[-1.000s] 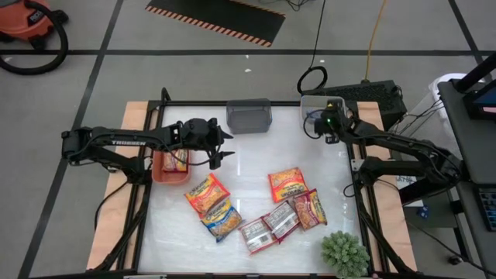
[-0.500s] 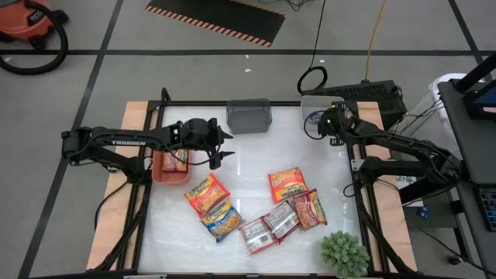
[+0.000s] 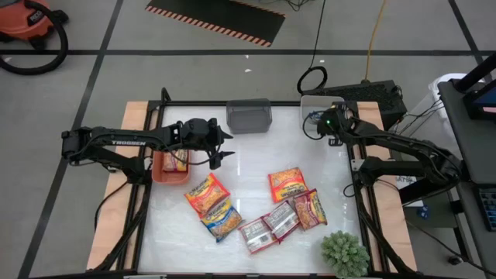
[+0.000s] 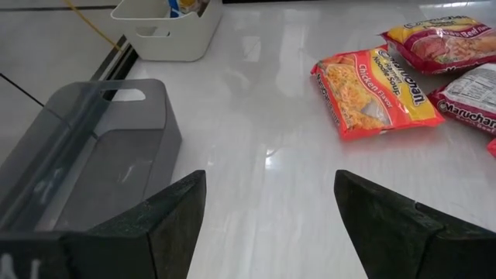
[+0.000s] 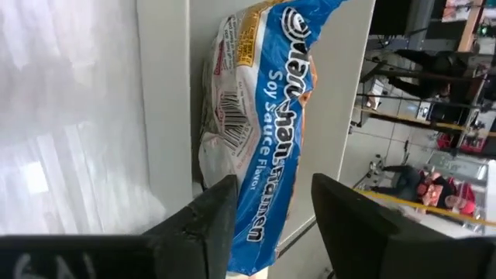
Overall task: Sort Maruchan noodles
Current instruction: Put the top blue noodle pack into the gray bin
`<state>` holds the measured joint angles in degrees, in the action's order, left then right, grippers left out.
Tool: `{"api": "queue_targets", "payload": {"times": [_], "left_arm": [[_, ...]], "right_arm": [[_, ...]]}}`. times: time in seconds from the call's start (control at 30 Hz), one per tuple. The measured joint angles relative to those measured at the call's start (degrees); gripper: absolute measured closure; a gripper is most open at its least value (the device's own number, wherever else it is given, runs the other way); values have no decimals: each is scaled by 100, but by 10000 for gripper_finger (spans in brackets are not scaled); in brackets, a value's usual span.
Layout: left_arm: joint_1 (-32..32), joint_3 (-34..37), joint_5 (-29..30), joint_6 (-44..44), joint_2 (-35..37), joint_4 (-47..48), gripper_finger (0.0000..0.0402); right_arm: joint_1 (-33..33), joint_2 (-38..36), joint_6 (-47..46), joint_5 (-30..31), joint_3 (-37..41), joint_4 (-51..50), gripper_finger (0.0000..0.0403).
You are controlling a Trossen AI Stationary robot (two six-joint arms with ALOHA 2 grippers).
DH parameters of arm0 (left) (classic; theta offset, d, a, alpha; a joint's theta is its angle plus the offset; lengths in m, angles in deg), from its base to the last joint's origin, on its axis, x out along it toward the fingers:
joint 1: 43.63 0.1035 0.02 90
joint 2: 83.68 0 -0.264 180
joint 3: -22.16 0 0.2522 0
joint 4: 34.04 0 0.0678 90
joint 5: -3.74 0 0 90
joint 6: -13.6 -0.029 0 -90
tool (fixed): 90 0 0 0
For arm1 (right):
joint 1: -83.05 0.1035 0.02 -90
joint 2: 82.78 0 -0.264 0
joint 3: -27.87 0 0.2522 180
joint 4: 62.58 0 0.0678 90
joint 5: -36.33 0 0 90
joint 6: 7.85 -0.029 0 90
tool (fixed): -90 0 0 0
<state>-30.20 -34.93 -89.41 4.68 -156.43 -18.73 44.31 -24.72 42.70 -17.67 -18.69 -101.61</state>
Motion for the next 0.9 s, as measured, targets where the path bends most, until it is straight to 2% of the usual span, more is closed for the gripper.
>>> {"api": "queue_targets", "payload": {"times": [0.13,0.37,0.5,0.67,0.73,0.9], "left_arm": [[0,0,0,-14,0,28,112],[0,0,2,-14,0,111,112],[0,0,2,-22,0,167,112],[-1,0,2,-32,0,172,112],[0,0,2,-39,0,170,112],[0,0,4,-106,0,170,112]], "right_arm": [[11,-79,-251,-4,-184,31,243],[32,-108,-649,-170,-434,-339,185],[66,-107,-930,-182,-434,-529,179],[137,-106,-1470,-764,-434,-743,221],[136,-104,-1580,-966,-434,-825,250],[133,-74,-1582,-978,-434,-826,332]]}}
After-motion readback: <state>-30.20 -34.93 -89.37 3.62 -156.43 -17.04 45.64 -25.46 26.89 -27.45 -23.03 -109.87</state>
